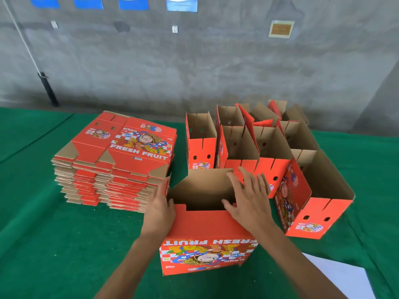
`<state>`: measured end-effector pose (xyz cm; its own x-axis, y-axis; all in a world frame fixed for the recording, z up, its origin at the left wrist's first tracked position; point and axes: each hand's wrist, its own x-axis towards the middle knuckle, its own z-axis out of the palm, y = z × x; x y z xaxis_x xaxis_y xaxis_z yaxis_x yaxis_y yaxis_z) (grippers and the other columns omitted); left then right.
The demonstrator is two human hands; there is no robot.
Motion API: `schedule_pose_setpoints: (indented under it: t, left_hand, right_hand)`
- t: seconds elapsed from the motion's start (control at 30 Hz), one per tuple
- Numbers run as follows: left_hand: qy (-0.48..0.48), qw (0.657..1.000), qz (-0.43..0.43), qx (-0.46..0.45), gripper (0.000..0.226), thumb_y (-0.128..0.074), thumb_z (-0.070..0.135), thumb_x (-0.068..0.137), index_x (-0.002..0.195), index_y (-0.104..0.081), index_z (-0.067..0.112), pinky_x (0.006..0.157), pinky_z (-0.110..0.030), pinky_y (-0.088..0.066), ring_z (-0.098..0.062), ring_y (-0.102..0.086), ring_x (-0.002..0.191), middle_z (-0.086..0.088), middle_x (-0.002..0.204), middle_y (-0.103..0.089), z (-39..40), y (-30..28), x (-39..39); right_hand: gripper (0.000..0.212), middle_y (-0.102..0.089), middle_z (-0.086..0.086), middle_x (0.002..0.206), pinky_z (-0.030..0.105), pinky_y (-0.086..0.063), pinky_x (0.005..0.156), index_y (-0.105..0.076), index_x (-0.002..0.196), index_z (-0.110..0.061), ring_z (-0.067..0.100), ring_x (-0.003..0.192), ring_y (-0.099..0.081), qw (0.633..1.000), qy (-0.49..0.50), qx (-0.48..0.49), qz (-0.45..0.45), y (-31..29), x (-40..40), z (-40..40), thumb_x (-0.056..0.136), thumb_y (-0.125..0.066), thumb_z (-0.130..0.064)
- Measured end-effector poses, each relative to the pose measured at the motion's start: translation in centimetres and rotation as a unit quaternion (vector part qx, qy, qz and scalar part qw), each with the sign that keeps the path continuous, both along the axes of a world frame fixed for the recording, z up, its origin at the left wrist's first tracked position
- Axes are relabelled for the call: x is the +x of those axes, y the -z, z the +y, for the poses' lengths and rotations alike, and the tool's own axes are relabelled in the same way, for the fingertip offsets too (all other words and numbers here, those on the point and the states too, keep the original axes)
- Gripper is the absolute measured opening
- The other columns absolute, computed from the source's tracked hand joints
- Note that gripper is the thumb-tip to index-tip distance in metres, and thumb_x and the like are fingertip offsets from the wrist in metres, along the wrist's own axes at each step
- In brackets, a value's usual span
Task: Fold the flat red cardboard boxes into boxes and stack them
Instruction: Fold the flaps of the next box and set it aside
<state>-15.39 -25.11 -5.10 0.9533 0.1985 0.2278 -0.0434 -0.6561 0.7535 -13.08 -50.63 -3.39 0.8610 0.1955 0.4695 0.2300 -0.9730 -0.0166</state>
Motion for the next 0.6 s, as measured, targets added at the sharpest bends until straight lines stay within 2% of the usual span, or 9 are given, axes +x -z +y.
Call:
schedule_pose_setpoints:
  t: [0.07, 0.13, 0.17, 0.27, 0.33, 0.43, 0.5, 0.53, 0.6]
  left_hand:
    - [0.011, 0.995, -0.005, 0.095, 0.068, -0.050, -0.007, 0.095, 0.157, -0.036, 0.017, 0.107, -0.047, -0.040, -0.031, -0.041, 0.128, -0.010, 0.142, -0.048, -0.9, 0.3, -0.6]
    - [0.022, 0.991, 0.006, 0.128, 0.071, -0.048, -0.009, 0.092, 0.157, -0.035, 0.015, 0.104, -0.047, -0.043, -0.034, -0.039, 0.131, -0.013, 0.147, -0.042, -1.3, 0.3, -1.0]
    - [0.033, 0.991, 0.007, 0.130, 0.072, -0.049, -0.009, 0.091, 0.158, -0.035, 0.015, 0.104, -0.047, -0.046, -0.035, -0.038, 0.135, -0.013, 0.151, -0.038, -1.4, 0.4, -1.2]
    - [0.103, 0.986, -0.038, 0.128, 0.069, -0.050, -0.008, 0.095, 0.158, -0.036, 0.014, 0.113, -0.051, -0.043, -0.035, -0.036, 0.145, -0.010, 0.161, -0.031, -0.6, 0.6, -1.7]
    - [0.146, 0.979, -0.069, 0.123, 0.055, -0.057, 0.008, 0.102, 0.155, -0.044, 0.015, 0.117, -0.050, -0.040, -0.030, -0.033, 0.149, -0.005, 0.165, -0.028, 0.1, 0.9, -1.7]
    - [0.153, 0.976, -0.019, 0.153, 0.054, -0.056, 0.051, 0.100, 0.148, -0.053, 0.028, 0.116, -0.045, -0.036, -0.020, -0.016, 0.156, 0.005, 0.171, -0.011, 0.4, 1.2, -1.4]
    - [0.145, 0.975, 0.016, 0.168, 0.056, -0.047, 0.064, 0.099, 0.145, -0.055, 0.033, 0.120, -0.049, -0.031, -0.020, -0.012, 0.155, 0.006, 0.170, -0.010, 0.1, 1.1, -1.0]
    - [0.139, 0.976, 0.013, 0.166, 0.052, -0.046, 0.061, 0.101, 0.142, -0.057, 0.033, 0.122, -0.051, -0.032, -0.022, -0.017, 0.153, 0.004, 0.166, -0.017, -0.1, 1.0, -0.8]
    - [0.123, 0.976, -0.008, 0.178, 0.039, -0.047, 0.047, 0.105, 0.139, -0.059, 0.032, 0.115, -0.054, -0.039, -0.025, -0.029, 0.143, 0.001, 0.153, -0.032, -0.3, 0.8, -0.4]
  right_hand:
    - [0.081, -0.063, 0.009, 0.134, 0.050, -0.036, 0.118, -0.038, 0.154, -0.017, 0.032, 0.116, -0.064, 1.000, 0.018, -0.001, 0.019, -0.4, 0.2, 0.0, 0.086, -0.076, -0.040]
    - [0.072, -0.072, 0.003, 0.108, 0.046, -0.042, 0.110, -0.036, 0.155, -0.016, 0.029, 0.096, -0.070, 0.999, 0.030, -0.026, 0.035, -1.0, 0.7, 0.3, 0.092, -0.070, -0.026]
    - [0.063, -0.074, 0.001, 0.101, 0.045, -0.041, 0.107, -0.040, 0.151, -0.016, 0.029, 0.092, -0.070, 0.997, 0.039, -0.046, 0.046, -1.4, 1.0, 0.4, 0.094, -0.066, -0.022]
    - [0.023, -0.076, -0.001, 0.094, 0.042, -0.032, 0.109, -0.063, 0.119, -0.019, 0.028, 0.096, -0.069, 0.992, 0.073, -0.081, 0.062, -2.8, 2.2, 0.5, 0.102, -0.049, -0.027]
    - [0.029, -0.075, -0.001, 0.091, 0.043, -0.025, 0.113, -0.069, 0.099, -0.022, 0.027, 0.099, -0.065, 0.987, 0.099, -0.100, 0.083, -3.7, 2.7, 0.9, 0.104, -0.043, -0.033]
    - [0.034, -0.071, 0.002, 0.103, 0.049, -0.026, 0.115, -0.075, 0.095, -0.022, 0.027, 0.113, -0.059, 0.986, 0.120, -0.075, 0.091, -4.5, 3.2, 0.9, 0.101, -0.050, -0.044]
    - [0.036, -0.062, 0.004, 0.119, 0.044, -0.041, 0.105, -0.072, 0.109, -0.019, 0.025, 0.119, -0.053, 0.990, 0.114, -0.010, 0.085, -4.5, 3.4, 0.1, 0.097, -0.056, -0.050]
    - [0.038, -0.058, 0.003, 0.122, 0.037, -0.047, 0.096, -0.068, 0.115, -0.019, 0.021, 0.117, -0.053, 0.990, 0.095, 0.062, 0.078, -4.4, 3.4, -0.5, 0.097, -0.059, -0.051]
    - [0.031, -0.055, -0.006, 0.116, 0.016, -0.044, 0.081, -0.062, 0.115, -0.022, 0.005, 0.106, -0.055, 0.963, 0.042, 0.262, 0.051, -4.3, 2.8, -1.6, 0.100, -0.056, -0.048]
